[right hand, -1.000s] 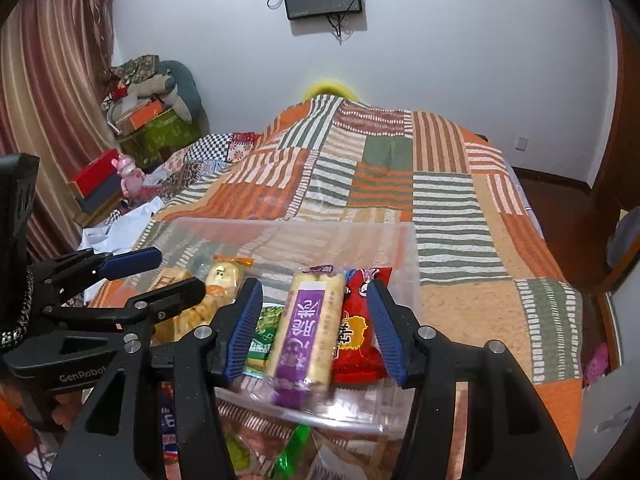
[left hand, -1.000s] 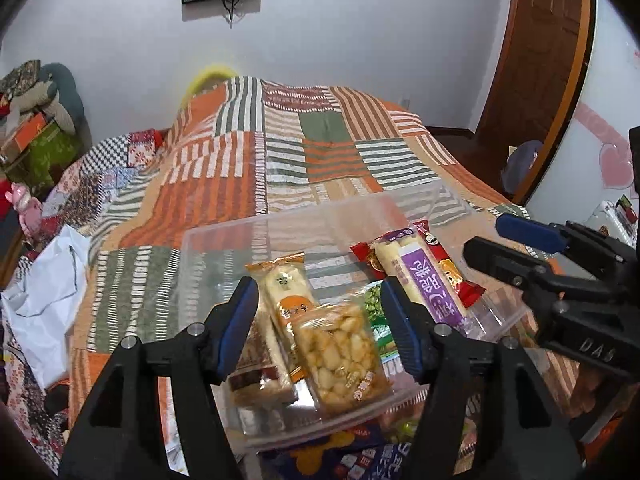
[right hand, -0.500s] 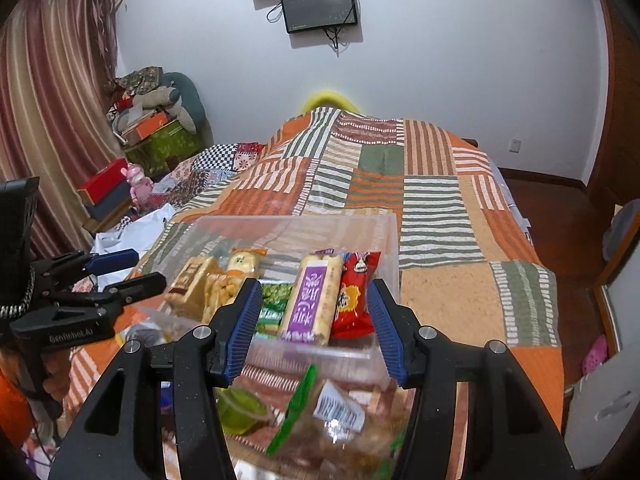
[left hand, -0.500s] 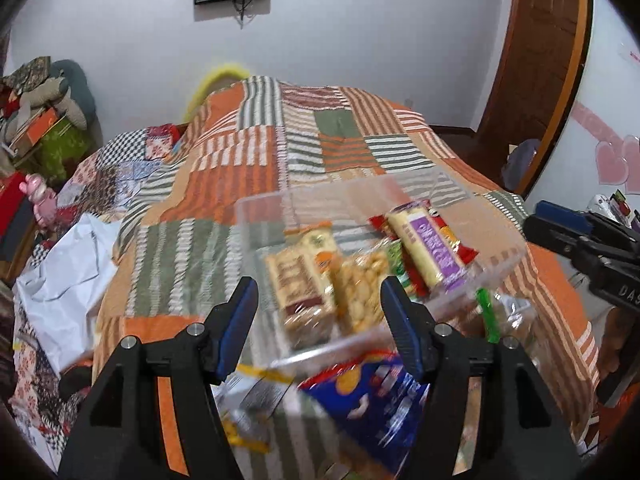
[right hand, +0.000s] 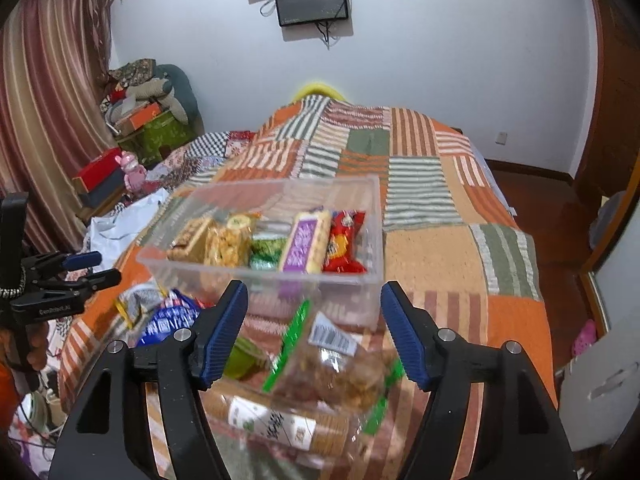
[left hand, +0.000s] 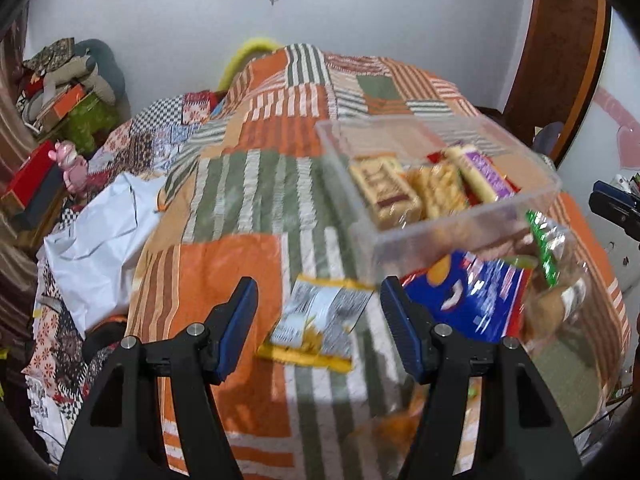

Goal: Organize snacks
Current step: 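Grasp the yellow fries bag with the left gripper while the right grasps a cookie bag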

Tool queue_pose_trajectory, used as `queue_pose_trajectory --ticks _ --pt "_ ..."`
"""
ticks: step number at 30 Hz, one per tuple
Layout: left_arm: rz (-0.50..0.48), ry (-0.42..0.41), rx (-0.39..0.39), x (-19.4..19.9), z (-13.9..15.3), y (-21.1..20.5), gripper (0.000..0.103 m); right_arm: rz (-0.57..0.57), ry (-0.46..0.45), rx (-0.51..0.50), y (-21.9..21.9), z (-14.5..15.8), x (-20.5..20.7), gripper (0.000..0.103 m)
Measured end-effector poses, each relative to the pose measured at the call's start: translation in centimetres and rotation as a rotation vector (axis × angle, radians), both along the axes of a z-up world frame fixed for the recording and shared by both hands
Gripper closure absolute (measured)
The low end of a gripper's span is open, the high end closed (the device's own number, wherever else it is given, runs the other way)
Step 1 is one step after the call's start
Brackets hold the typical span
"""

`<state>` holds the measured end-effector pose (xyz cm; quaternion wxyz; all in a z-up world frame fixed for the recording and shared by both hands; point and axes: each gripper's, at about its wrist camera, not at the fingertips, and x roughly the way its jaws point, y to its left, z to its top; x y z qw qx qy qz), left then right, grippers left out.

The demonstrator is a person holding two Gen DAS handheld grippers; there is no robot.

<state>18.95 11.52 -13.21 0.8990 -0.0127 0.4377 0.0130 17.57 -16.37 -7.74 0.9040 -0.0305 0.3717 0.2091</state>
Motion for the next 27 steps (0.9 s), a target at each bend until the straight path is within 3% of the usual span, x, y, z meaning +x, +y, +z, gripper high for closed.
queue_pose_trajectory --ticks 7,13,24,27 --pt "0.002 0.042 0.012 -0.6 -2.9 1.3 0.034 -0.053 0.078 -0.027 -1.2 -3.1 0.3 0.023" --pt "-0.012 0.081 -0.023 0.2 -5.0 1.6 0.034 -0.070 0.168 -0.017 -1.5 -5.0 0.9 0.023" --pt "-0.023 0.086 -0.036 1.9 -6.5 1.5 0.032 -0.054 0.219 -0.011 -1.2 -6.1 1.4 0.008" --pt "-0.011 0.094 -0.070 2.3 -7.0 1.9 0.030 -0.057 0.223 -0.012 -1.4 -6.2 1.3 0.003"
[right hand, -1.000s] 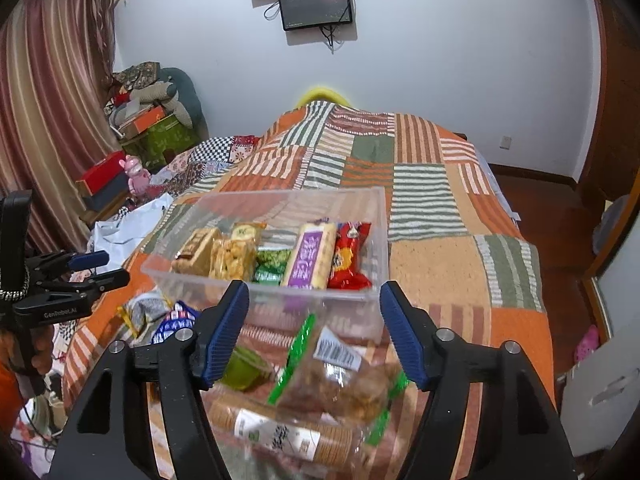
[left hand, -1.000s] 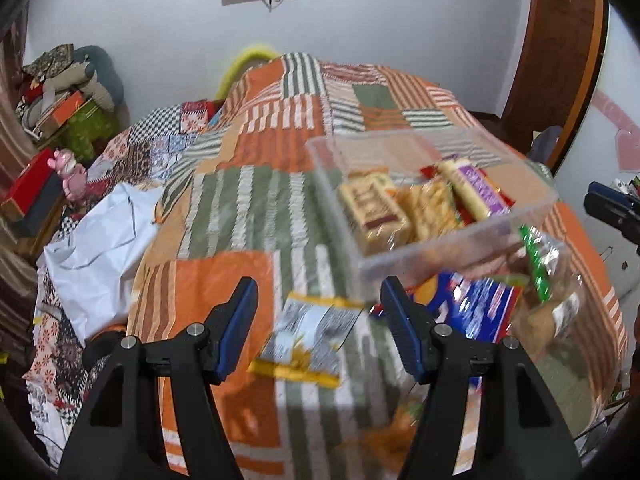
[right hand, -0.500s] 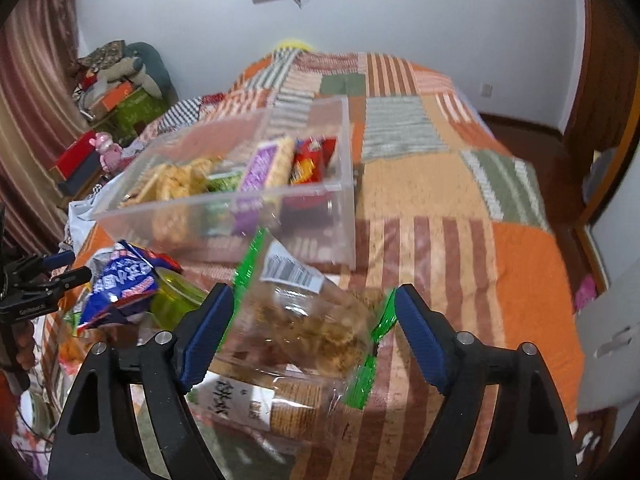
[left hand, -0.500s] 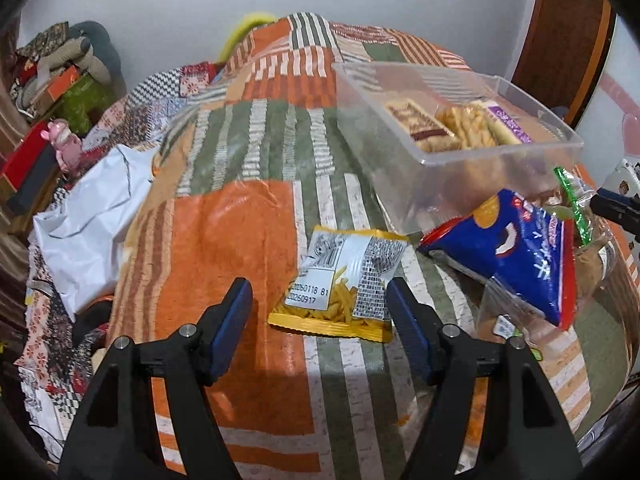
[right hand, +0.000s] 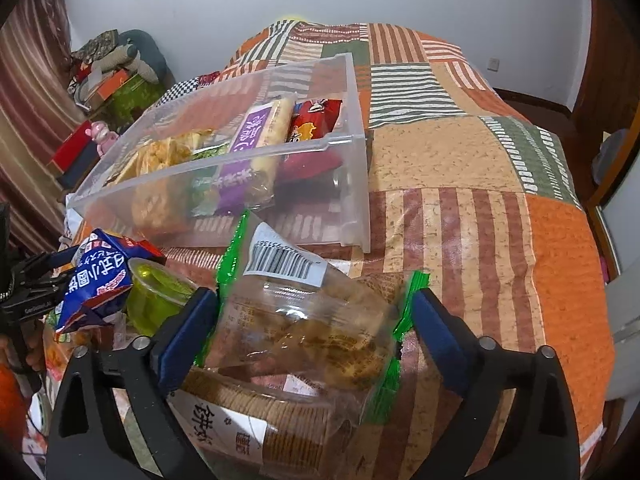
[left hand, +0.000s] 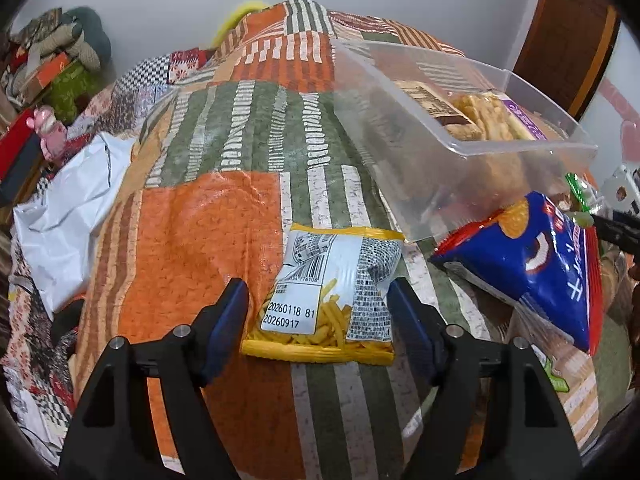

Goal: Organize snacks
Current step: 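Grasp the yellow fries bag with the left gripper while the right grasps a cookie bag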

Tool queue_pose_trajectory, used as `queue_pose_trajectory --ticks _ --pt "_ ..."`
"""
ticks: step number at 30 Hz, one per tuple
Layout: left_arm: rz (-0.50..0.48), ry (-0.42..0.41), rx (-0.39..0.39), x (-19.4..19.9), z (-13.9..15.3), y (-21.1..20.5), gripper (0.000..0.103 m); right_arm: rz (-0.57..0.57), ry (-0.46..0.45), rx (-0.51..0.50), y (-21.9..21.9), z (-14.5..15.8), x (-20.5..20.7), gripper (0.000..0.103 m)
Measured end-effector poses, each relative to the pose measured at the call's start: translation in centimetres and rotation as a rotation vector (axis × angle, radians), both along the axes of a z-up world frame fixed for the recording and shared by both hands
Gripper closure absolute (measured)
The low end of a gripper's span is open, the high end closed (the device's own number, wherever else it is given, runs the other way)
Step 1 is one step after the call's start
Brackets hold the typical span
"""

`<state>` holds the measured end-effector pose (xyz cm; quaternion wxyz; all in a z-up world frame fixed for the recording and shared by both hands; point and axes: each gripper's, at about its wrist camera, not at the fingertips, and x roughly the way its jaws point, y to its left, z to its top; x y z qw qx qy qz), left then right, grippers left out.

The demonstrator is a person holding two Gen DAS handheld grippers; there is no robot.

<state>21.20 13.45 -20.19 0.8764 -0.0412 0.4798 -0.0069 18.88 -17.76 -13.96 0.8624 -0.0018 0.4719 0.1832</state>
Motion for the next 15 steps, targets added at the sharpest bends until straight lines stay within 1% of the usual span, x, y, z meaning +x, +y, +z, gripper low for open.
queue_pose_trajectory --ticks 2,5,7,9,11,12,13,14,15 --pt "0.011 0.006 -0.020 0.19 -0.30 0.25 0.030 0.000 0.012 0.009 0.00 -0.13 0.31 0.002" --pt "0.022 0.003 -0.029 0.39 -0.48 0.39 0.031 0.000 0.042 0.004 0.10 -0.69 0.63 0.002" --pt "0.023 -0.006 -0.026 0.42 -0.42 0.32 0.039 -0.004 0.028 0.002 0.02 -0.39 0.34 0.003" --pt "0.023 -0.011 -0.022 0.41 -0.38 0.27 0.040 -0.003 0.024 0.013 -0.24 -0.22 0.12 0.007" --pt "0.022 -0.019 -0.018 0.29 -0.33 0.18 0.040 0.002 0.030 0.027 -0.49 -0.20 0.14 0.013" --pt "0.021 -0.020 -0.015 0.24 -0.28 0.13 0.041 0.001 0.028 0.032 -0.44 -0.15 0.11 0.014" --pt "0.021 -0.022 -0.011 0.14 -0.21 0.08 0.041 0.001 0.026 0.035 -0.57 -0.06 0.04 0.018" --pt "0.022 -0.023 -0.008 -0.01 -0.12 0.05 0.041 0.005 0.022 0.040 -0.59 0.04 -0.03 0.028" --pt "0.023 -0.024 -0.006 -0.15 -0.01 0.00 0.042 0.009 0.018 0.044 -0.61 0.20 -0.07 0.033"
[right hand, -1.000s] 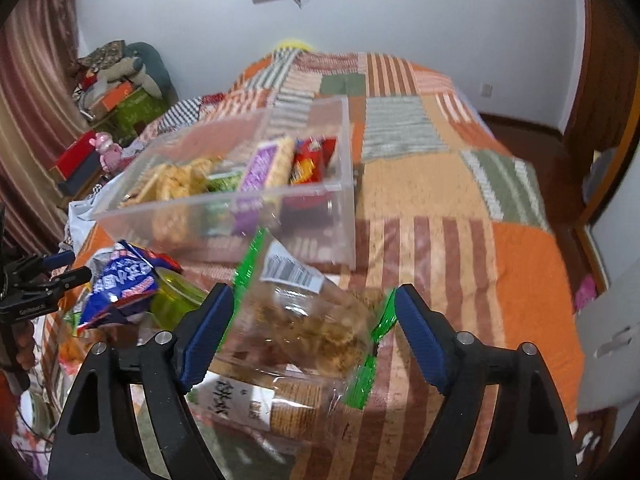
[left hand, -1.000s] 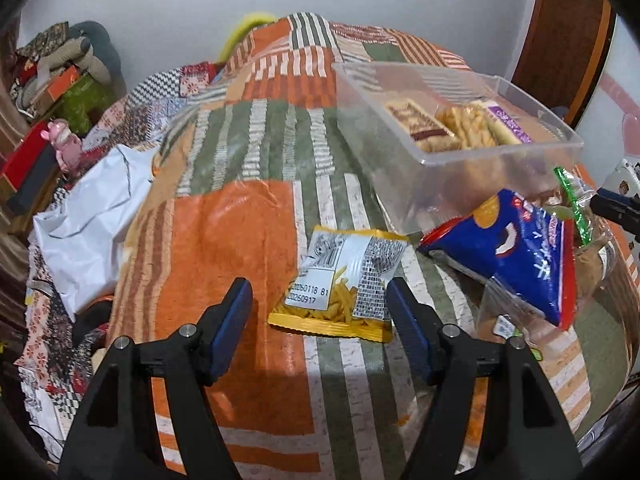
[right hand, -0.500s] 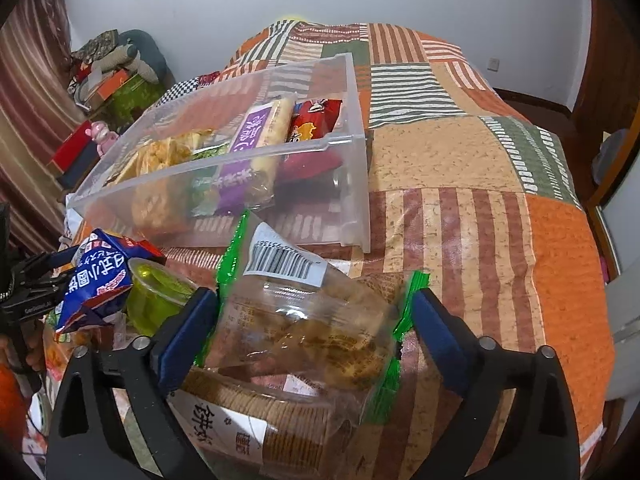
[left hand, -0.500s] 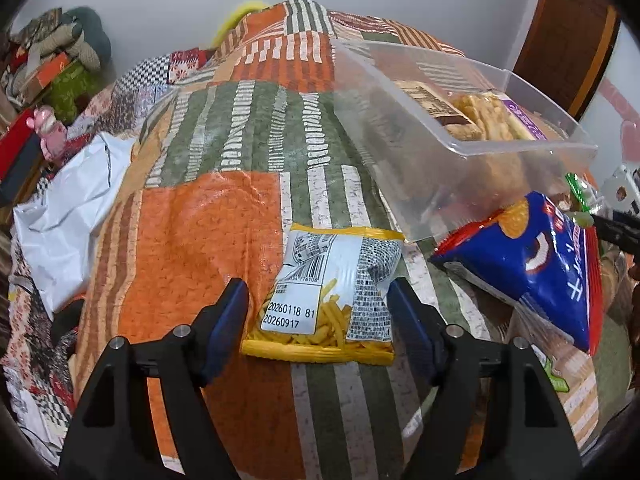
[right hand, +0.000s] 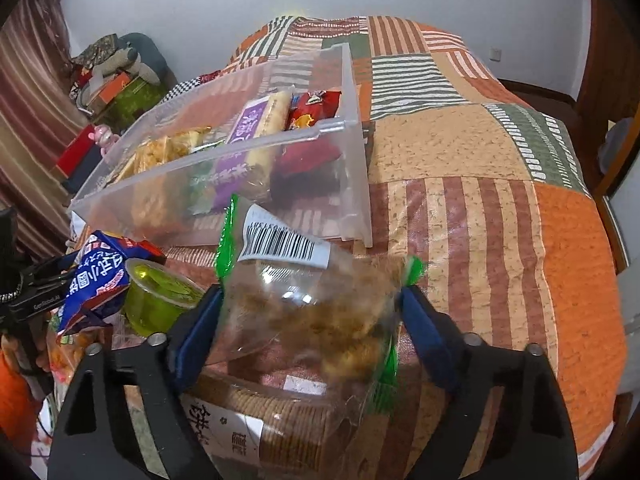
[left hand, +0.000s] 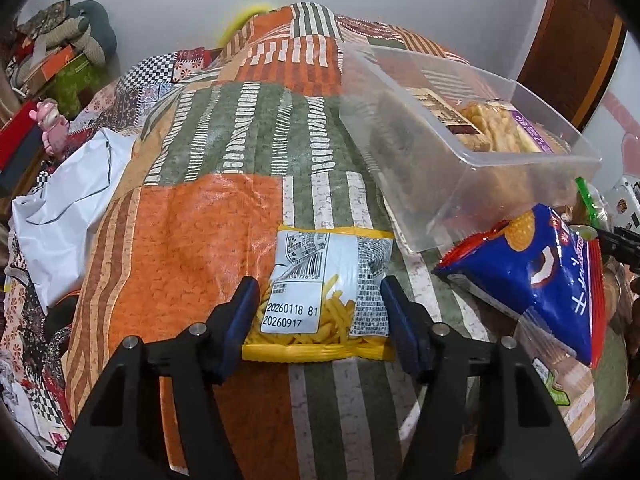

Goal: Organize snacks
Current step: 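Grasp the yellow fries bag with the left gripper while the right grasps a cookie bag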

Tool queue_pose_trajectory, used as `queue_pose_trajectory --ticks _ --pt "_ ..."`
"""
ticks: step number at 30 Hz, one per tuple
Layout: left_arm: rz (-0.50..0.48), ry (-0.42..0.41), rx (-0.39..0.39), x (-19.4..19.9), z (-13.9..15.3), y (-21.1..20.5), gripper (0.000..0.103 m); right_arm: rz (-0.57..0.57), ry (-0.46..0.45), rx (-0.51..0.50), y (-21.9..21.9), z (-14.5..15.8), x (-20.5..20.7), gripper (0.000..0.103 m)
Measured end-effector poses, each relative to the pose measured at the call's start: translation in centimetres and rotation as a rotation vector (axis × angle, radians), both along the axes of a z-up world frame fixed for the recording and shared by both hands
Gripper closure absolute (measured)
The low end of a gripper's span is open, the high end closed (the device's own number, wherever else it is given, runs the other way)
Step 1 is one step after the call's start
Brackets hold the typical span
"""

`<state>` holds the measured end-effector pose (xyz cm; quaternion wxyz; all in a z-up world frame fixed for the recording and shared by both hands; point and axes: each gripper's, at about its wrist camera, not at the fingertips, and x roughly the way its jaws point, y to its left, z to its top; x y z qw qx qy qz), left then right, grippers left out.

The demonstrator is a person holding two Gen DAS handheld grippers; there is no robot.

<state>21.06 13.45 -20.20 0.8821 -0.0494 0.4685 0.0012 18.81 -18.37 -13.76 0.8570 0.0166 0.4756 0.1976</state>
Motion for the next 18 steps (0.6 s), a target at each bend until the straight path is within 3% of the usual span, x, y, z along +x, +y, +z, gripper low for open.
queue_pose_trajectory --ticks 10,18 --pt "0.016 -0.050 0.038 -2.4 2.0 -0.2 0.042 -0.029 -0.015 0.060 -0.9 0.8 -0.7 0.039" --pt "0.042 -0.107 0.037 -4.0 4.7 0.1 0.042 -0.046 -0.080 0.040 -1.1 2.7 -1.7 0.039"
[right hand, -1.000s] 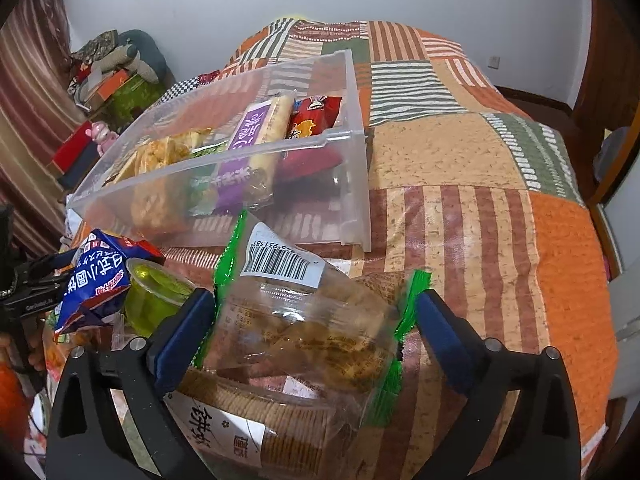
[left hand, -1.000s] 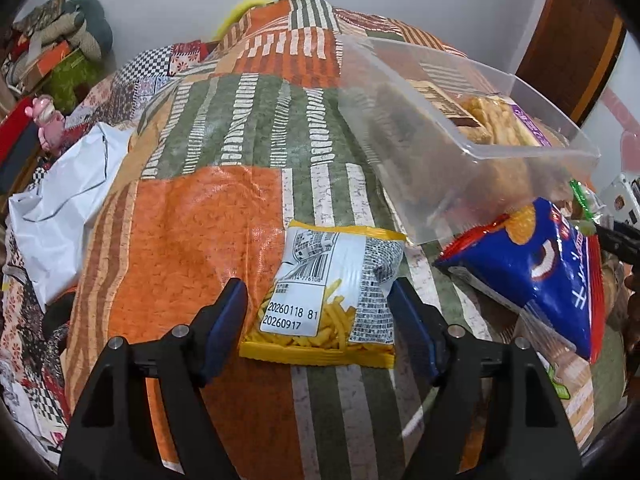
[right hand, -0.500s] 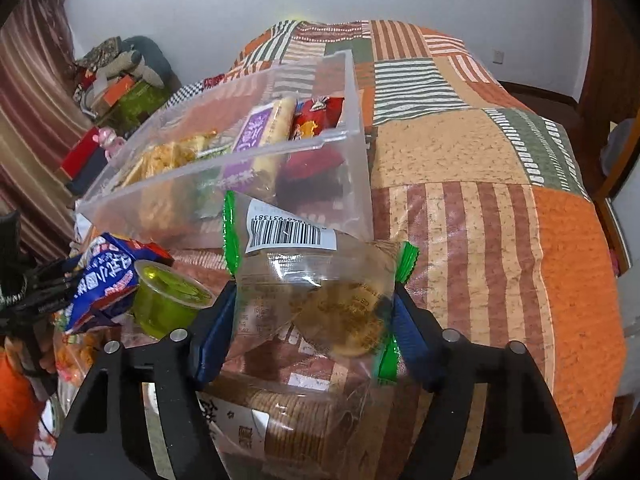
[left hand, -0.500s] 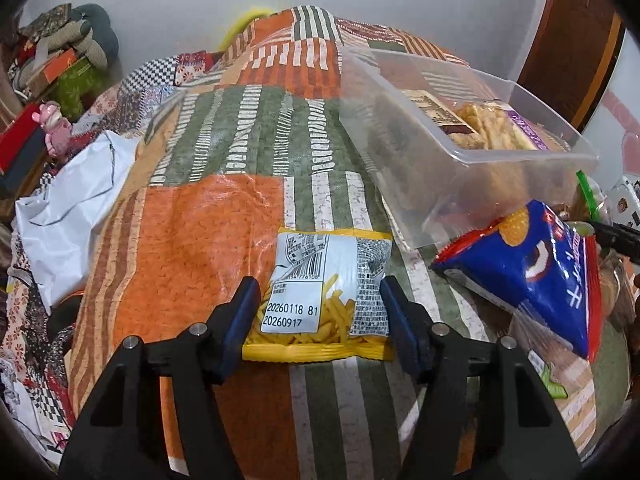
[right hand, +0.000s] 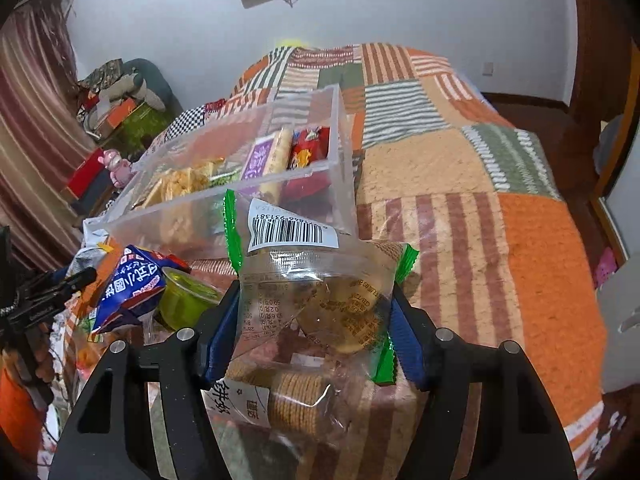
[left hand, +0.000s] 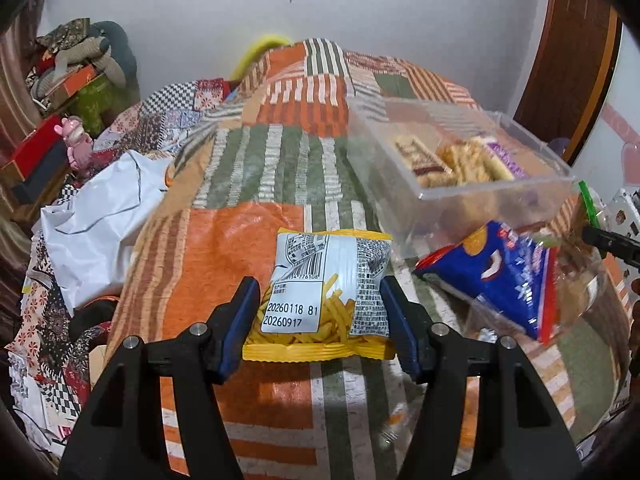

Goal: Organize snacks
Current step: 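Grasp the yellow fries bag with the left gripper while the right grasps a cookie bag, then lower the fries bag and cookie bag into the clear box and open both grippers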

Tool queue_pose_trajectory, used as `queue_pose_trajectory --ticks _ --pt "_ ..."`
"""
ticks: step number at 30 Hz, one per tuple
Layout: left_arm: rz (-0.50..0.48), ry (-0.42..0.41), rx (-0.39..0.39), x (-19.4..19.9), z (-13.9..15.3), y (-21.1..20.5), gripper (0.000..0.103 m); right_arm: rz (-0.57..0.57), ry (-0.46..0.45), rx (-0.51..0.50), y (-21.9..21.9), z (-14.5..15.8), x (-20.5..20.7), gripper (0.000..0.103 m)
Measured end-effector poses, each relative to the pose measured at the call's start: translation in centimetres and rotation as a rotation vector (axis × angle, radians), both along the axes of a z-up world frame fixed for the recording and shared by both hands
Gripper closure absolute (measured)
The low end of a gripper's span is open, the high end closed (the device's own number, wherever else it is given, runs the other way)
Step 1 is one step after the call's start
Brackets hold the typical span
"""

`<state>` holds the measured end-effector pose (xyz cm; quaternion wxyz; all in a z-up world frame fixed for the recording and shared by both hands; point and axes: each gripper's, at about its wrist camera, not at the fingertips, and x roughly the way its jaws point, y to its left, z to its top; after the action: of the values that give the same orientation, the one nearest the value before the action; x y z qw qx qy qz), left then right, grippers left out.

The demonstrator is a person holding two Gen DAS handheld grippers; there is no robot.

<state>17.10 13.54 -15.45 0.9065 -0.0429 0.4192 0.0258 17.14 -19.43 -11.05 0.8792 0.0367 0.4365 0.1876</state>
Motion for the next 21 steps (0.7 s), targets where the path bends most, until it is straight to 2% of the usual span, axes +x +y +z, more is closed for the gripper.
queue_pose_trajectory --ticks 11,21 --pt "-0.021 -0.111 -0.001 -0.6 4.9 -1.8 0.042 -0.004 -0.098 0.035 -0.1 3.2 -0.7 0.039" --pt "-0.054 -0.150 0.000 1.6 6.5 -3.7 0.042 0.031 -0.167 0.070 2.0 5.1 0.7 0.039"
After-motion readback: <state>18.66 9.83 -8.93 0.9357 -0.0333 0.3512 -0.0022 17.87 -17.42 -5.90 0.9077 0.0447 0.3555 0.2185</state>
